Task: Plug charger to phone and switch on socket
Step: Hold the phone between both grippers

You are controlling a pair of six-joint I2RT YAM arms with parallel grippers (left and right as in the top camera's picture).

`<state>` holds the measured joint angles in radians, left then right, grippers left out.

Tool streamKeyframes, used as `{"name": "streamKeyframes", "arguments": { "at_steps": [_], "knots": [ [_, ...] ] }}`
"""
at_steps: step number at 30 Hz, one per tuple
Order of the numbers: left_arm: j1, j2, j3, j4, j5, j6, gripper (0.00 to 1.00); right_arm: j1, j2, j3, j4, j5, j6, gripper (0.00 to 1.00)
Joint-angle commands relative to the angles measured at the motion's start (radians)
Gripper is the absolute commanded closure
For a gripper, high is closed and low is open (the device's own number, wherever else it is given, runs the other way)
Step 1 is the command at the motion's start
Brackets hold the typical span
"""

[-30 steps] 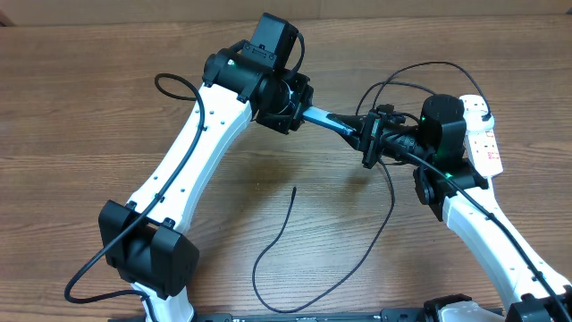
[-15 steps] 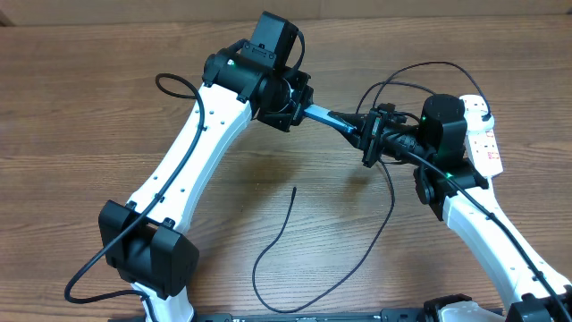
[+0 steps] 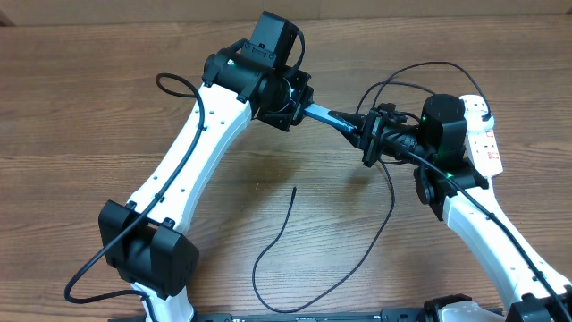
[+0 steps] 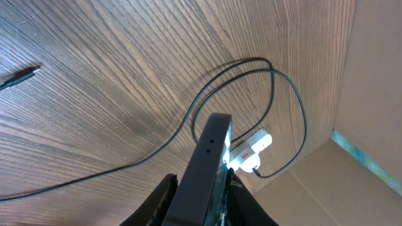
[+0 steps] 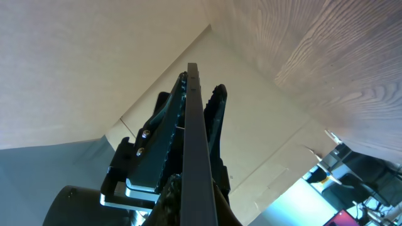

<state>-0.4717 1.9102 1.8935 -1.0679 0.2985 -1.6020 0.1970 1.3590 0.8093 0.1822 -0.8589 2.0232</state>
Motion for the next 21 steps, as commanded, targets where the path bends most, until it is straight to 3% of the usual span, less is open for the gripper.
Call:
{"name": "streamKeyframes", "arguments": {
  "at_steps": [1,21],
  "knots": [
    [-0.021,0.032,0.006,-0.032,0.005,0.035,0.96,0.034,-0.023,0.021,0.042,-0.130,0.071,0.96],
    [-0.021,0.032,0.006,-0.046,0.008,0.054,0.96,0.034,-0.023,0.021,0.042,-0.130,0.071,0.96]
  ]
}}
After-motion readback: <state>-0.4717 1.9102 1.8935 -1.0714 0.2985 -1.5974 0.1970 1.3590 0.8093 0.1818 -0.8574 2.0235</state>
